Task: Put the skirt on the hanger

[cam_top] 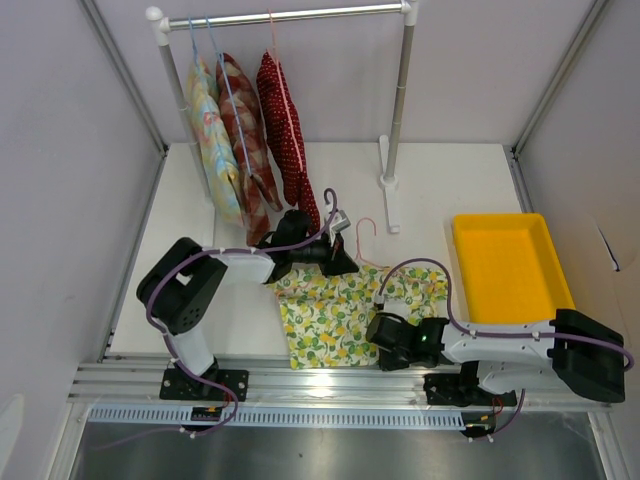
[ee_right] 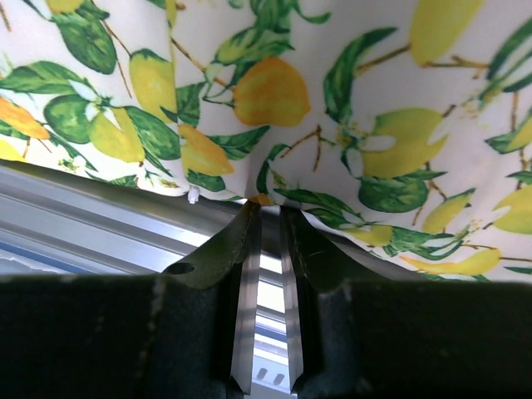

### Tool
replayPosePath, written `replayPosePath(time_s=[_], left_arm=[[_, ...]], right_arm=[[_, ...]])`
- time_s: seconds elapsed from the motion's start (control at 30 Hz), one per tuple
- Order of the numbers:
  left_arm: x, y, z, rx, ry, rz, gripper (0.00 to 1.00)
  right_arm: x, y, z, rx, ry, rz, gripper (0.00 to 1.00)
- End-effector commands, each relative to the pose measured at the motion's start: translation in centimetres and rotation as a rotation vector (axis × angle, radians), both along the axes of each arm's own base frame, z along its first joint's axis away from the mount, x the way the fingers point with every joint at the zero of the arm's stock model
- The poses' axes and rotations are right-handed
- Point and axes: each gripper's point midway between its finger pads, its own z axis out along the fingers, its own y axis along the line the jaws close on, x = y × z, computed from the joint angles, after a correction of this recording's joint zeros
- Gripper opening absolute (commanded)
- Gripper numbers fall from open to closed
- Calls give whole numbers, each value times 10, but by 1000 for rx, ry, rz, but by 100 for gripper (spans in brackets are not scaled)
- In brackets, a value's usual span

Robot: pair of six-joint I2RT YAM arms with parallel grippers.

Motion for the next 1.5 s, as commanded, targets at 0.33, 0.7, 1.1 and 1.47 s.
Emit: replayPosePath(time_s=[0.33,0.7,1.1,1.47], left_arm=[[-14,-8,95,-138,-188,50,0],[-33,-8,149,-139,-246,99,0],[-36,-1,213,-148,-278,291,0],[-33,0,256,-121,-271,495,0]], right_arm=[[5,-4,3,21,-20,-4,20],[17,-3,32,80,-95,-18,20],[56,7,124,203,-263,-56,42],[113,-66,319,321,-666,-312,77]])
